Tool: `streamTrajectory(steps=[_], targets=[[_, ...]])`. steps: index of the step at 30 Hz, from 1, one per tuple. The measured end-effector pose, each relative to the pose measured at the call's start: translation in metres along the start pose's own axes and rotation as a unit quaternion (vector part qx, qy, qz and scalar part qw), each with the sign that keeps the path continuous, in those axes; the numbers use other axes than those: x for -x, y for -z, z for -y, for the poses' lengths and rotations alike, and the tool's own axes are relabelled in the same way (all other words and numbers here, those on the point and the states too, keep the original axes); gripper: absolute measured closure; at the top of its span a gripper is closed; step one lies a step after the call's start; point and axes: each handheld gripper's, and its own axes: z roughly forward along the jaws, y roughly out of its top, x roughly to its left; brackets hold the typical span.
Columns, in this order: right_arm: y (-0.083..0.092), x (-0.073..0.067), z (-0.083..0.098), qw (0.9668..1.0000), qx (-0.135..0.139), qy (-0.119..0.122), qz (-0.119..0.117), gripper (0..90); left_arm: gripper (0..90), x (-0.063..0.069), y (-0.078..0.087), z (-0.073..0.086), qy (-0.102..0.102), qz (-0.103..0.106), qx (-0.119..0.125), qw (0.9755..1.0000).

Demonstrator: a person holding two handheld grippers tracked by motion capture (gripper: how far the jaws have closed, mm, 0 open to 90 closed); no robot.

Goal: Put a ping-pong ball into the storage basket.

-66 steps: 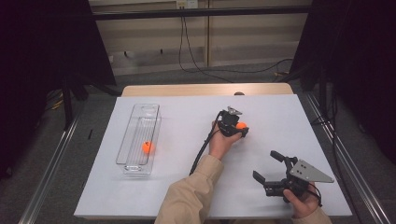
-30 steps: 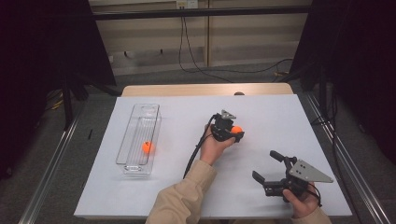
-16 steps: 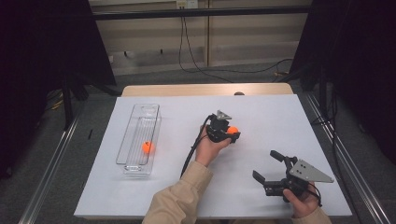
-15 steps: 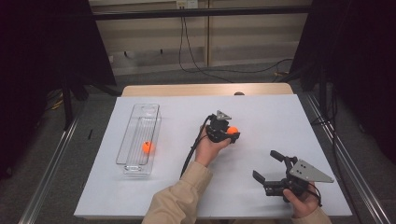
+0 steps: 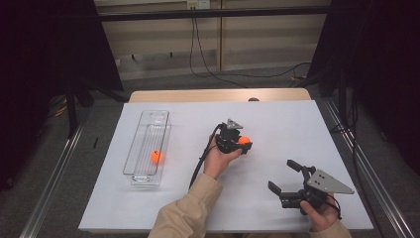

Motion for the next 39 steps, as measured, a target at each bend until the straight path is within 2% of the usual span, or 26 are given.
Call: streamTrajectory(steps=[13, 24, 39], targets=[[0.000, 0.000, 0.000, 1.0000, 0.000, 0.000, 0.000, 2.8, 50.9, -0.004, 0.007, 0.003, -0.001, -0.002, -0.004, 1.0000], [0.000, 0.000, 0.000, 1.0000, 0.001, 0.000, 0.001, 2.8, 50.8, -0.007, 0.011, 0.008, 0.009, 0.004, -0.008, 0.9999], [0.000, 0.000, 0.000, 1.0000, 0.001, 0.001, 0.000, 2.9, 50.8, -0.014, 0.022, 0.011, 0.014, -0.001, -0.014, 0.9998]])
